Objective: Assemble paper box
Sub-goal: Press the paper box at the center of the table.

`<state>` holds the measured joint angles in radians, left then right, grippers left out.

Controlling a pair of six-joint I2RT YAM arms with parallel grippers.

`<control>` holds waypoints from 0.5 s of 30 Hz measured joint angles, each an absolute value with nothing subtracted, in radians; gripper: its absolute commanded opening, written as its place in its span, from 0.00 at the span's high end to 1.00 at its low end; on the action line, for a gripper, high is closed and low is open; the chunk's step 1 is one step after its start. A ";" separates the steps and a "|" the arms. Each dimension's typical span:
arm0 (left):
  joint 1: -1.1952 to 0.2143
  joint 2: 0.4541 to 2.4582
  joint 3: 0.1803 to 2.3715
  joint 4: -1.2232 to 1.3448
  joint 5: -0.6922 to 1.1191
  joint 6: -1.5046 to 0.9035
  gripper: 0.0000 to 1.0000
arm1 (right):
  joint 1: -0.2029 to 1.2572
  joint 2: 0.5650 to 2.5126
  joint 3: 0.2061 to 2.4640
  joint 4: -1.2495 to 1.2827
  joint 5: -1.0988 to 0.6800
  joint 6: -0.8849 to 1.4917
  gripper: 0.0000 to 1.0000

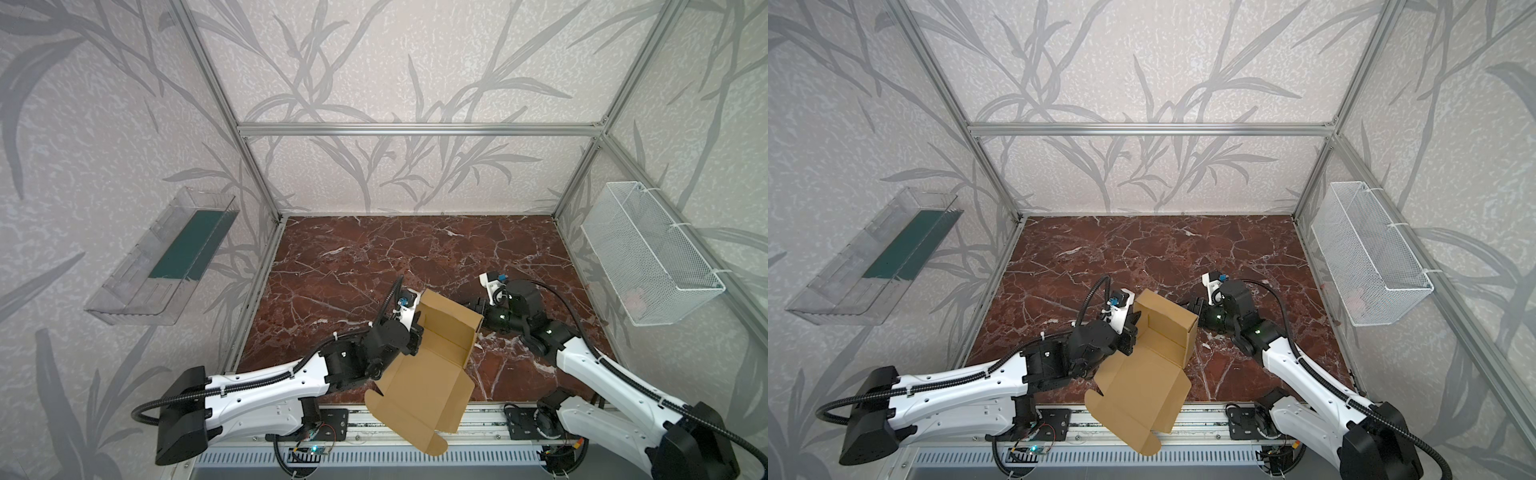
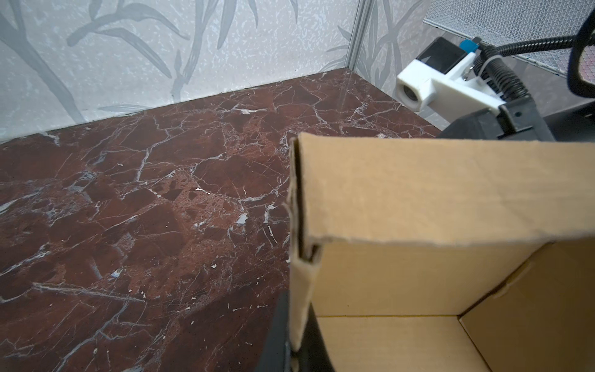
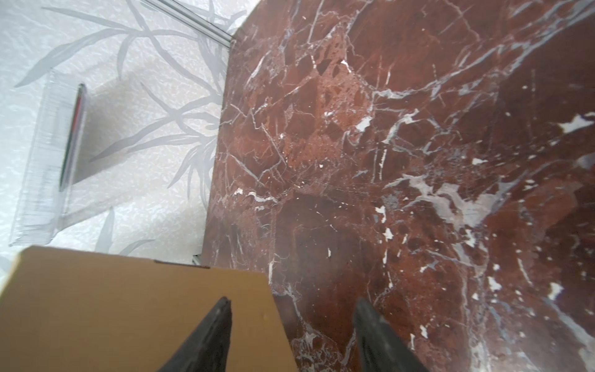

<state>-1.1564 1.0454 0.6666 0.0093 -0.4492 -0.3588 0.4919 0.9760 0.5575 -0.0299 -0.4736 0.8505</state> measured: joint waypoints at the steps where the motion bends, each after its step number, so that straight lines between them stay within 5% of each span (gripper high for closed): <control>1: -1.156 1.045 0.667 0.009 -0.452 -0.358 1.00 | 0.492 0.962 0.556 -0.026 -0.480 0.857 0.39; 15: -1.155 1.044 0.666 0.011 -0.459 -0.332 1.00 | 0.531 0.931 0.521 0.012 -0.505 0.929 0.39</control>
<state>-1.1553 1.0435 0.6662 0.0113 -0.4591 -0.3317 0.5312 0.9306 0.5209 0.0124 -0.5045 0.9287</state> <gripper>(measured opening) 0.048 0.606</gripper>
